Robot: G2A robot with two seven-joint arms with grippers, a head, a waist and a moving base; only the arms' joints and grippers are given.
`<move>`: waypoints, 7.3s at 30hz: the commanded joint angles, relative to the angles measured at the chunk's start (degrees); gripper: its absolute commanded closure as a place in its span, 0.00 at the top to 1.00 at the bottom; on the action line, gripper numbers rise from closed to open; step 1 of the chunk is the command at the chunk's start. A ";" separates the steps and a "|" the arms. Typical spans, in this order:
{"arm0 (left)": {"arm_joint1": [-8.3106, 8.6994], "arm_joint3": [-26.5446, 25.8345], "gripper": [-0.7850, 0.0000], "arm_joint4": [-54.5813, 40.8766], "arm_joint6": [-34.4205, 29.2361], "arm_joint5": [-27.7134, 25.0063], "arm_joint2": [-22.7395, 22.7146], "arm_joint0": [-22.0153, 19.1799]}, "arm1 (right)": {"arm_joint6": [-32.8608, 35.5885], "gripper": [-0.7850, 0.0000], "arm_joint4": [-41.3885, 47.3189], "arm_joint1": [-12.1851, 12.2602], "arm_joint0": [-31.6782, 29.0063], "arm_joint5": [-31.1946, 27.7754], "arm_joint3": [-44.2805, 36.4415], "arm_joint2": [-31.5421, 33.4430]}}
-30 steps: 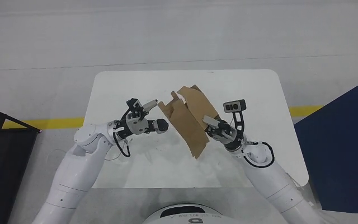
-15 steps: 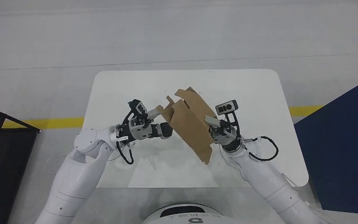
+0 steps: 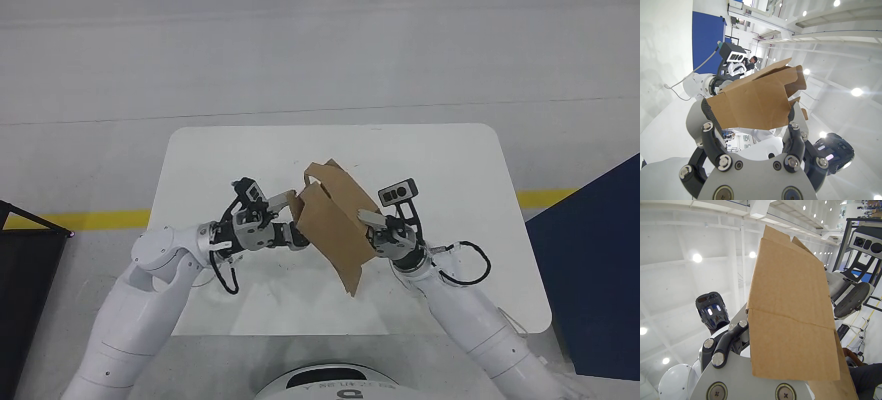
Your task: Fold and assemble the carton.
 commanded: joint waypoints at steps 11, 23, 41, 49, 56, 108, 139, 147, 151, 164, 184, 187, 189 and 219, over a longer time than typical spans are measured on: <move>-0.07 -0.15 1.00 2.39 -0.27 3.51 2.91 -1.82 | 0.18 0.00 -1.05 -0.71 -0.80 0.83 -1.04 0.70; -0.22 -0.47 1.00 3.13 0.11 3.61 4.78 -2.97 | 0.53 0.00 -1.43 -1.34 -1.26 1.91 -1.16 1.58; 1.05 -2.00 1.00 1.74 -0.09 3.94 -3.51 -0.22 | -2.19 0.00 -7.51 -1.54 -2.45 2.68 -1.59 4.66; 0.78 -0.40 1.00 6.34 1.24 4.52 0.41 -3.16 | -3.68 0.00 -10.26 -1.71 -3.12 2.50 -2.50 4.95; 0.70 0.34 1.00 7.45 1.50 5.30 1.87 -4.31 | -3.89 0.00 -10.87 -1.90 -3.38 3.06 -2.76 5.02; -0.03 4.12 1.00 6.36 6.57 12.80 7.30 -11.21 | -2.57 0.00 -11.95 -2.82 -4.15 5.50 -2.97 6.82; 1.10 6.20 1.00 -6.92 3.84 12.38 -3.13 -6.56 | 1.24 0.00 -4.69 -2.01 -3.96 20.84 0.88 12.37; 0.56 5.62 1.00 -15.26 6.18 14.16 -3.53 -7.33 | 7.87 0.00 -5.60 -1.24 -4.44 29.61 0.40 12.98; -0.06 6.08 1.00 -19.06 10.91 15.62 -2.20 -9.14 | 10.31 0.00 -7.33 -0.95 -4.17 32.52 1.06 12.45; -1.04 6.82 1.00 -22.71 14.57 17.27 0.64 -12.31 | 7.94 0.00 -10.08 -0.82 -4.33 34.94 0.77 11.06; -1.14 8.86 1.00 -17.91 9.66 18.82 3.58 -13.56 | 6.35 0.00 -5.52 -1.06 -2.90 35.37 3.15 10.69; -1.16 8.60 1.00 -17.47 9.29 18.98 4.02 -13.47 | 6.00 0.00 -5.39 -1.10 -2.86 35.34 3.21 10.49; -1.22 8.54 1.00 -17.23 9.11 19.06 4.46 -13.53 | 5.72 0.00 -5.34 -1.13 -2.82 35.26 3.24 10.39; -1.63 8.62 1.00 -13.81 6.21 19.58 8.42 -14.36 | 4.80 0.00 -5.71 -0.99 -3.68 36.08 1.16 9.81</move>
